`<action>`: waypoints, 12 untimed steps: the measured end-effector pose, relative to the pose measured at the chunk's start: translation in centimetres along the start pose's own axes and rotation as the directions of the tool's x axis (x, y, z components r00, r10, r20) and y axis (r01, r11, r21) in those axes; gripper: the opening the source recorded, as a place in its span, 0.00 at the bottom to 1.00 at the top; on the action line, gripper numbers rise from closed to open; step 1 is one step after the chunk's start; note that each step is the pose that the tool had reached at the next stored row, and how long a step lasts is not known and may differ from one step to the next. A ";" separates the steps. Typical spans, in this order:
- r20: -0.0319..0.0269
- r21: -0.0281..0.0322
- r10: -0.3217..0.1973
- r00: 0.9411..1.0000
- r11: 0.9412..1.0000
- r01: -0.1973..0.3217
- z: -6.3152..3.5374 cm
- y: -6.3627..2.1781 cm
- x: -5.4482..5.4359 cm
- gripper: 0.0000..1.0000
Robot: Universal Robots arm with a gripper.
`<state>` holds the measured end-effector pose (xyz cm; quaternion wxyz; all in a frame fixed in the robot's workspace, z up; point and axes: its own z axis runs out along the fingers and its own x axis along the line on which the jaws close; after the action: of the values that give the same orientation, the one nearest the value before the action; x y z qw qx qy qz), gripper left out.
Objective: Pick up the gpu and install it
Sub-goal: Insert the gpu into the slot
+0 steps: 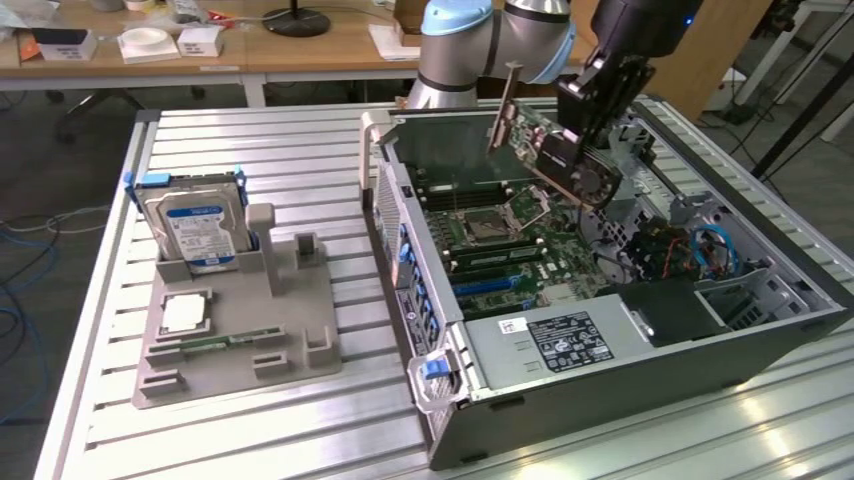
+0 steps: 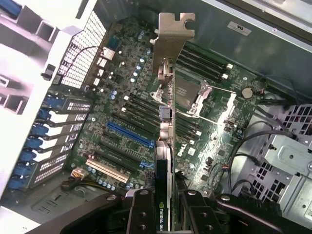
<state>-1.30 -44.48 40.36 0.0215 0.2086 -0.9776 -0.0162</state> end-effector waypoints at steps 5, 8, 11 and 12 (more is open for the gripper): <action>-0.001 0.001 -0.035 0.999 0.999 0.035 0.04 0.03 0.0 0.26; -0.002 0.002 -0.056 0.998 0.998 0.056 0.06 0.05 0.0 0.26; -0.003 0.003 -0.080 0.997 0.997 0.080 0.09 0.10 0.0 0.26; -0.004 0.003 -0.089 0.996 0.996 0.089 0.10 0.11 -0.1 0.26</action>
<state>-1.30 -44.35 40.26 0.0222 0.2519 -0.9674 -0.0152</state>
